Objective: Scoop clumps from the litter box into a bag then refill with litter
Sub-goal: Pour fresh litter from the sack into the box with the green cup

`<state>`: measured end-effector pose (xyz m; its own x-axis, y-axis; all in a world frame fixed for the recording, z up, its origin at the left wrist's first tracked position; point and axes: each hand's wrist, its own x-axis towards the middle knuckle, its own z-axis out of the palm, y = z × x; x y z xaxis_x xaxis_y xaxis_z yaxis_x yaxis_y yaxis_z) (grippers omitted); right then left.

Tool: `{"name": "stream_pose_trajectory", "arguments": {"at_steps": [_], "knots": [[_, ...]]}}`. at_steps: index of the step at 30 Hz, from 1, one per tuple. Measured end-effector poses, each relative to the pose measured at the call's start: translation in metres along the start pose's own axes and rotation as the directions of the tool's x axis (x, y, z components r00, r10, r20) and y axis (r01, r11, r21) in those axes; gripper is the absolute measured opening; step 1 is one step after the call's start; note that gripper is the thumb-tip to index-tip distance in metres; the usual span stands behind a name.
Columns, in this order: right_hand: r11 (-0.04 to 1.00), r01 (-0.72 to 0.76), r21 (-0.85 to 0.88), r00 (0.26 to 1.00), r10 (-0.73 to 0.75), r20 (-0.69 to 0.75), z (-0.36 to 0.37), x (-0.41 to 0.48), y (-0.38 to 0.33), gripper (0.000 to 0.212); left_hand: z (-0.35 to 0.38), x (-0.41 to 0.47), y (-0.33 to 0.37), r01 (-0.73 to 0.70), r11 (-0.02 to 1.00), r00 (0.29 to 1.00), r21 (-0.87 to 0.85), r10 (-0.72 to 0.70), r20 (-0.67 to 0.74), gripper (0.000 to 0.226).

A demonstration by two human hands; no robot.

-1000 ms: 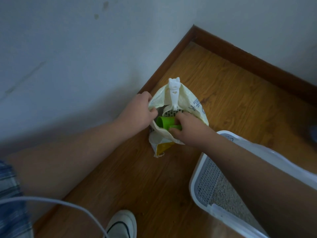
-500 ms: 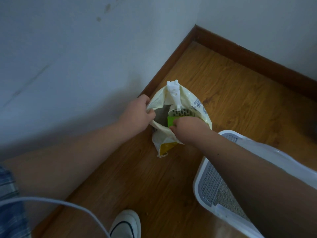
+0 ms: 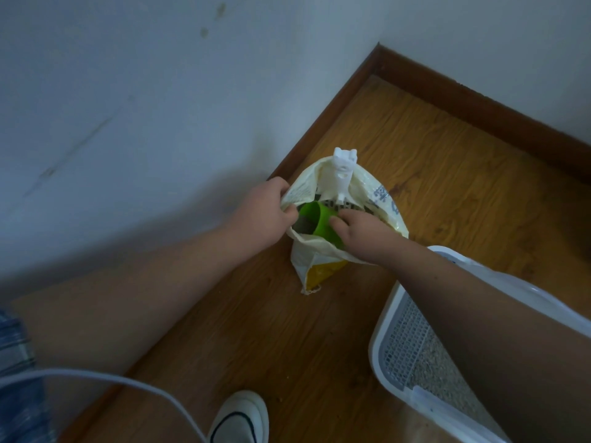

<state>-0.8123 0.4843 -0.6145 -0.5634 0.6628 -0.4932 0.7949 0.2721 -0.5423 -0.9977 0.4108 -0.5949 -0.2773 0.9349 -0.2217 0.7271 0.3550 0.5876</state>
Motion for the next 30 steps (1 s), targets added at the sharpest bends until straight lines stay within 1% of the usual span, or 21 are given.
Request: {"name": "stream_pose_trajectory", "arguments": {"at_steps": [2,5,9,13,16,18,20,21,22,24,26,28,30], "knots": [[1.000,-0.019,0.014,1.000,0.019,0.016,-0.004,-0.006,0.003,0.036,0.003,0.000,-0.001,-0.008,1.000,1.000,-0.019,0.008,-0.005,0.019],[0.999,-0.040,-0.024,0.999,0.040,0.018,-0.010,-0.012,0.006,0.036,0.006,0.001,0.000,-0.026,1.000,1.000,0.006,0.026,-0.016,0.013],[0.998,-0.046,-0.041,0.999,0.045,-0.029,-0.024,-0.019,0.011,0.032,0.008,0.001,0.002,-0.060,0.998,0.998,0.019,0.061,-0.013,0.011],[0.993,-0.042,-0.106,0.996,0.033,-0.080,-0.038,-0.036,0.013,0.031,0.012,0.001,-0.001,-0.084,0.995,0.996,0.052,0.084,0.004,0.015],[0.993,0.039,-0.109,0.987,-0.055,-0.153,-0.039,-0.050,0.019,0.031,0.013,0.002,0.001,-0.086,0.994,0.996,0.061,0.085,0.012,0.018],[0.986,0.114,-0.123,0.965,-0.139,-0.222,-0.040,-0.057,0.022,0.031,0.013,0.003,0.002,-0.083,0.994,0.996,0.074,0.082,0.018,0.019],[0.975,0.179,-0.134,0.944,-0.208,-0.255,-0.042,-0.062,0.025,0.031,0.013,0.003,0.002,-0.071,0.994,0.997,0.078,0.070,0.017,0.017],[0.973,0.203,-0.110,0.936,-0.225,-0.270,-0.042,-0.063,0.028,0.031,0.013,0.003,0.003,-0.063,0.995,0.998,0.080,0.062,0.013,0.017],[0.976,0.211,-0.050,0.933,-0.217,-0.288,-0.042,-0.064,0.032,0.032,0.013,0.002,0.004,-0.054,0.995,0.999,0.083,0.054,0.011,0.017],[0.968,0.192,0.162,0.937,-0.132,-0.323,-0.042,-0.064,0.039,0.032,0.012,0.002,0.006,-0.043,0.995,0.999,0.086,0.042,0.016,0.020],[0.921,0.183,0.343,0.936,-0.057,-0.346,-0.042,-0.066,0.044,0.030,0.011,0.000,0.009,-0.031,0.996,0.999,0.083,0.029,0.023,0.025],[0.880,0.205,0.429,0.935,-0.046,-0.351,-0.044,-0.071,0.046,0.030,0.010,-0.002,0.016,-0.050,0.994,0.999,0.100,0.049,0.014,0.030],[0.851,0.238,0.467,0.933,-0.067,-0.353,-0.046,-0.079,0.047,0.030,0.007,-0.007,0.026,-0.098,0.983,0.995,0.157,0.102,-0.021,0.033]]}}
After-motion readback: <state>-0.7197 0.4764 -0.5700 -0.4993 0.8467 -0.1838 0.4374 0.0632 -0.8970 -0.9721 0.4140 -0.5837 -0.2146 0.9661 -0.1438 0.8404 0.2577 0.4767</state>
